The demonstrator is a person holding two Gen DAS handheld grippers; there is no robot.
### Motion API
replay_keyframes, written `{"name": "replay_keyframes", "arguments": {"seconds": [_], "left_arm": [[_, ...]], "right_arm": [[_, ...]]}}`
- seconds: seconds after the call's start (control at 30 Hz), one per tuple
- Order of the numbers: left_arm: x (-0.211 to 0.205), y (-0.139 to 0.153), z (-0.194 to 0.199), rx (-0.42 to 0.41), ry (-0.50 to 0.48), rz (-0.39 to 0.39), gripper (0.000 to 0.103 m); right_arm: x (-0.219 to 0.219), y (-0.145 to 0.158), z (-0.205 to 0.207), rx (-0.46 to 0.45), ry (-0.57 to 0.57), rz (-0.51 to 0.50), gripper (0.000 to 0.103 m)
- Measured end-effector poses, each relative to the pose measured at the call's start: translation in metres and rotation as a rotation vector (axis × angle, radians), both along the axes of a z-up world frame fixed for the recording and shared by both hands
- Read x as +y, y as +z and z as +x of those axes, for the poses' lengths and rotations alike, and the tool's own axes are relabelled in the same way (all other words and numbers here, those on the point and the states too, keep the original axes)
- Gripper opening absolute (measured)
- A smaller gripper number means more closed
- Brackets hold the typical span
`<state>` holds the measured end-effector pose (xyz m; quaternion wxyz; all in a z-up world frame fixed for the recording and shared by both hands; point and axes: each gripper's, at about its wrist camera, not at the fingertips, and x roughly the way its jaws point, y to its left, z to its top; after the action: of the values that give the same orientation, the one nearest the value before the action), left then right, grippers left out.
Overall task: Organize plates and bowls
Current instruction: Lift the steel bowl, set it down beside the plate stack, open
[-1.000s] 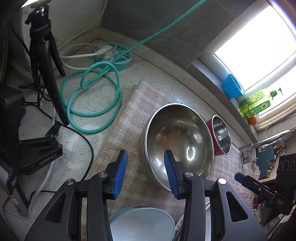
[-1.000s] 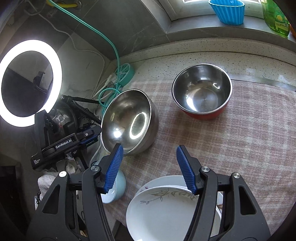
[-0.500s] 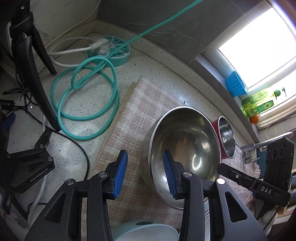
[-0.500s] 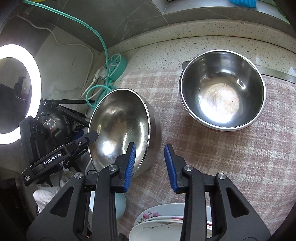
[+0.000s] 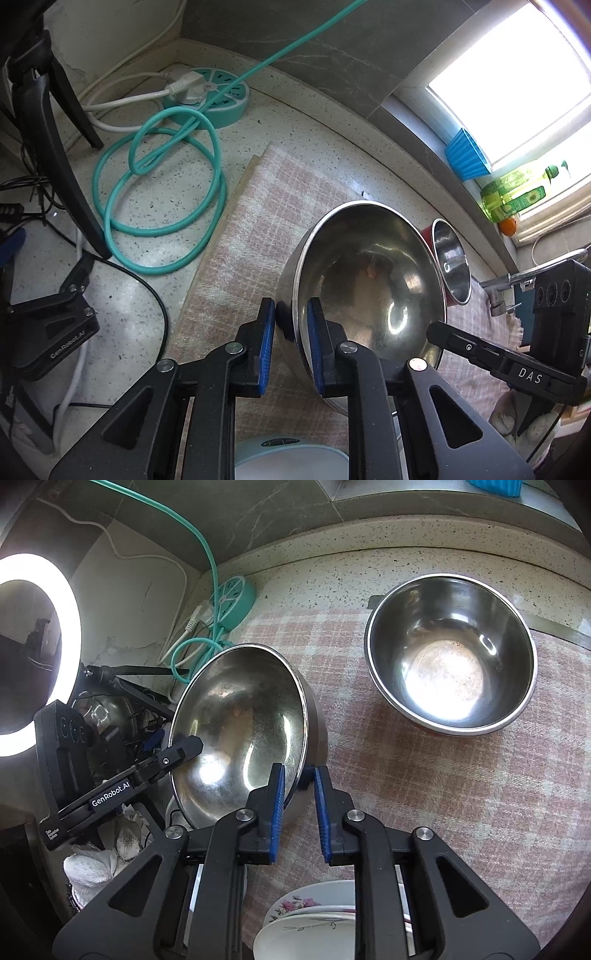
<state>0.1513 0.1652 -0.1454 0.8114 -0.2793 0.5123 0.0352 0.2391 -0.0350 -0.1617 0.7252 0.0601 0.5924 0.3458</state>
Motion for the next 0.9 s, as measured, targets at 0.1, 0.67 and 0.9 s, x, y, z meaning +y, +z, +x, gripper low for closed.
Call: {"name": "replay_keyframes", "arguments": {"seconds": [0.1,0.67,0.9], "left_arm": [[-0.007,0.007,-0.004,-0.015,-0.006,0.001,0.016],[-0.100,0.069,-0.024,-0.151,-0.151,-0.007,0.016],[-0.159,0.069,-0.021,-0.152,-0.254,-0.039,0.016]], "right_arm": [[-0.009,0.008,-0.005,-0.013,0.003,0.004,0.017],[-0.125,0.082,-0.043,-0.104,-0.059,0.059,0.017],[-0.197,0.088,-0.055,-0.116,-0.136,0.042,0.017]]}}
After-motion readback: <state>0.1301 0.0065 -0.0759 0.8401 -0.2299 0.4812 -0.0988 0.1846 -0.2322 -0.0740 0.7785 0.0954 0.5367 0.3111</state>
